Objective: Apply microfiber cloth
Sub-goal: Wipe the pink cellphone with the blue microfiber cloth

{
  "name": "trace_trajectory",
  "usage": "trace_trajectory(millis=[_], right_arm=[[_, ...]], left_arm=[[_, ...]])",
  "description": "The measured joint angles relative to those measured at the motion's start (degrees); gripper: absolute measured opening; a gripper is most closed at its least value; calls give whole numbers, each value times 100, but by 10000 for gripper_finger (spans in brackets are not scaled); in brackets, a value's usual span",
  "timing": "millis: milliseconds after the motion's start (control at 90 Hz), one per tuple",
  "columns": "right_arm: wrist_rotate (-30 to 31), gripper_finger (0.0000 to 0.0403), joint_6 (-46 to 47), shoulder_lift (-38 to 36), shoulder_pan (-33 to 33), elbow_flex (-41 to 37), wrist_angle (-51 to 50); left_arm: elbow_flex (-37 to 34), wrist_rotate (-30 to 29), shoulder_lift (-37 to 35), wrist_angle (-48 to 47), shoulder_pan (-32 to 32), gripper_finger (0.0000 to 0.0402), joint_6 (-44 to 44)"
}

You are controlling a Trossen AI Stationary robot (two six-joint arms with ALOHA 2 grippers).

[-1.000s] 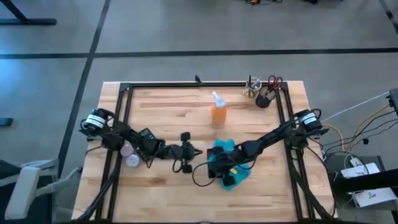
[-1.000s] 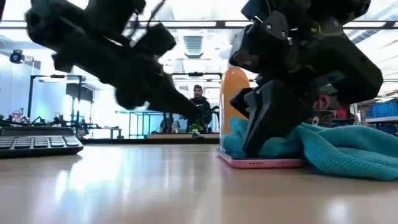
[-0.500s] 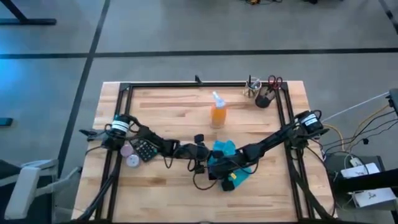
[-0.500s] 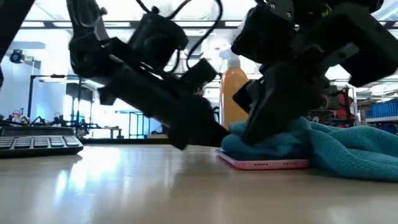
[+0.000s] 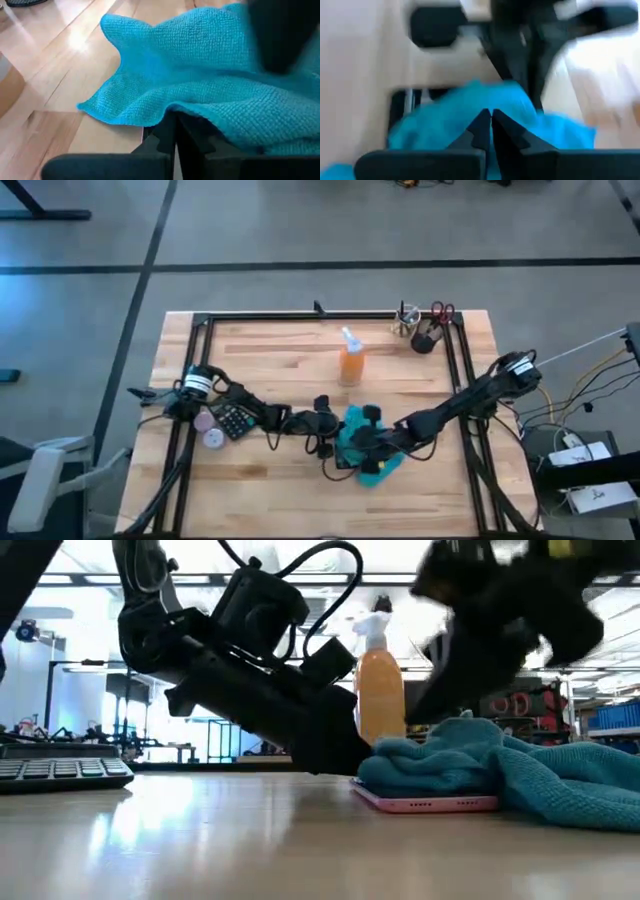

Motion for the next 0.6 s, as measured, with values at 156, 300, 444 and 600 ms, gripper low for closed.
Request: trace_trajectory(millis=[156, 300, 444, 600], right_arm=[[-350, 2, 227, 677, 2, -201, 1299], [-1092, 2, -157, 1346, 59, -33, 2709], [-1346, 2, -380, 1769, 54, 325, 2822], [-1776, 2, -770, 1738, 87, 548, 2634]], left_arm=[[-8, -123, -4, -26, 61, 0, -68], [-8, -152, -2, -49, 137, 0, -175], [-8, -151, -2, -109, 176, 0, -201], [-8, -177, -32, -149, 184, 0, -203]])
